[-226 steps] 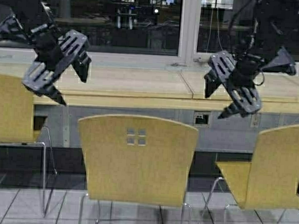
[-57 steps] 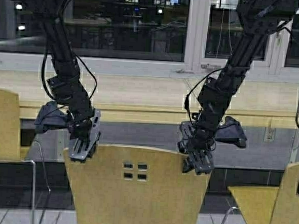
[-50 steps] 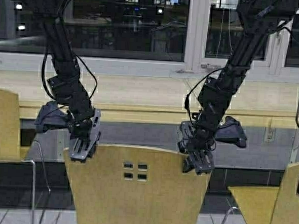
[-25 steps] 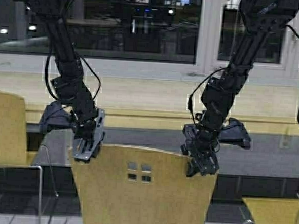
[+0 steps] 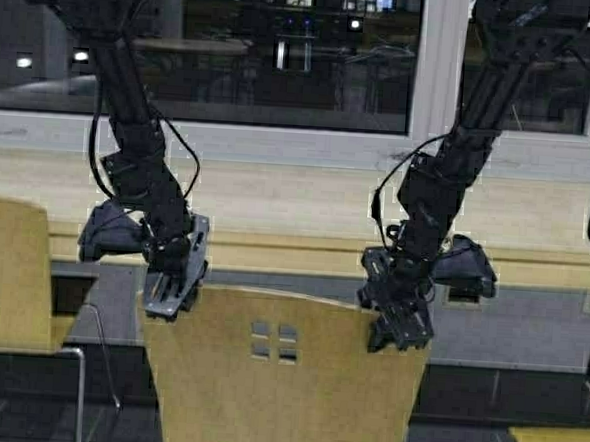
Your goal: Push the chairs under the table
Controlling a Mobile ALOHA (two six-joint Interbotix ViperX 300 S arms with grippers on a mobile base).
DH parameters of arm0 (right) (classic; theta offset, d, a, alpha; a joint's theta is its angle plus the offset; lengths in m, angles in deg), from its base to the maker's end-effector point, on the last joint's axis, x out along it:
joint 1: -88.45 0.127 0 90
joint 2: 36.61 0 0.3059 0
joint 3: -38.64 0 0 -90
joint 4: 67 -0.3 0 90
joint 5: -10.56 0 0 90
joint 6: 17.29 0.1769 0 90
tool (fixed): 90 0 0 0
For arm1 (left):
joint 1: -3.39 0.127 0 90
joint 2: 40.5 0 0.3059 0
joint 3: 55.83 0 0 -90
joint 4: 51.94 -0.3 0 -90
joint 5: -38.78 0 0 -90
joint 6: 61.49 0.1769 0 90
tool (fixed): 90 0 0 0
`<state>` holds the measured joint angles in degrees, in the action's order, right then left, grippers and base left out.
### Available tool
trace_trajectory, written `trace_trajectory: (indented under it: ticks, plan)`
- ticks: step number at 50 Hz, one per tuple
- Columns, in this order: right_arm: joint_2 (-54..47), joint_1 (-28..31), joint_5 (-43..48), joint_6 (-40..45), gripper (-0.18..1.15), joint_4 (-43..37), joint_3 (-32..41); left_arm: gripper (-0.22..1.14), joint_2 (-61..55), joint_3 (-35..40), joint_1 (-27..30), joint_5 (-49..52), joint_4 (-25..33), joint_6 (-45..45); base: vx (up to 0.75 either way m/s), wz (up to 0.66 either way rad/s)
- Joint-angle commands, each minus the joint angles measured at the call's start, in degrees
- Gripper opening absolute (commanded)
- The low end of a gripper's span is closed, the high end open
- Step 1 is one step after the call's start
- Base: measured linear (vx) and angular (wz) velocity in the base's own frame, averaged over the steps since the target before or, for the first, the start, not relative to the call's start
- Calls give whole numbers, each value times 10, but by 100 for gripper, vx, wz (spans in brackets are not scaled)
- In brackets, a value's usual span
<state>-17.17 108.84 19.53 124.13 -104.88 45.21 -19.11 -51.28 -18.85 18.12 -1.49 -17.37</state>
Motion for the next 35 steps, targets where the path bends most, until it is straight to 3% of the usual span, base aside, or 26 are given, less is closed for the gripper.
trace_trajectory:
  ticks: [1, 35]
  plan:
    - [21, -2, 7, -13, 30, 4, -2, 31, -8, 3, -3, 7, -6, 3, 25, 6]
    - [28, -4, 2, -21, 30, 10, -9, 31, 15, -33, -12, 16, -4, 2, 23, 2]
